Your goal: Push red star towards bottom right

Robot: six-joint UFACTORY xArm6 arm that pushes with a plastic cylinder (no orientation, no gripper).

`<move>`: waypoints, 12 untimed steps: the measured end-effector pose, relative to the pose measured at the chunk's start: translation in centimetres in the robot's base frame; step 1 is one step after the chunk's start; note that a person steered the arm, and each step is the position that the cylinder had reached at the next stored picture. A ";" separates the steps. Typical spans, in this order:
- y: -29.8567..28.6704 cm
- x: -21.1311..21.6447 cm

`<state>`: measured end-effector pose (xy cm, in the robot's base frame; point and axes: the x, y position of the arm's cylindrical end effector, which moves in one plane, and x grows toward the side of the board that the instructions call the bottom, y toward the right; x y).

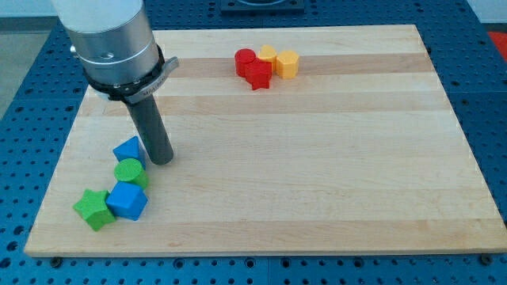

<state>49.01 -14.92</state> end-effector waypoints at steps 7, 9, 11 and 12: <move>7.1 -19.3; 17.2 -16.5; 19.4 -12.0; 17.7 -14.1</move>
<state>34.95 2.75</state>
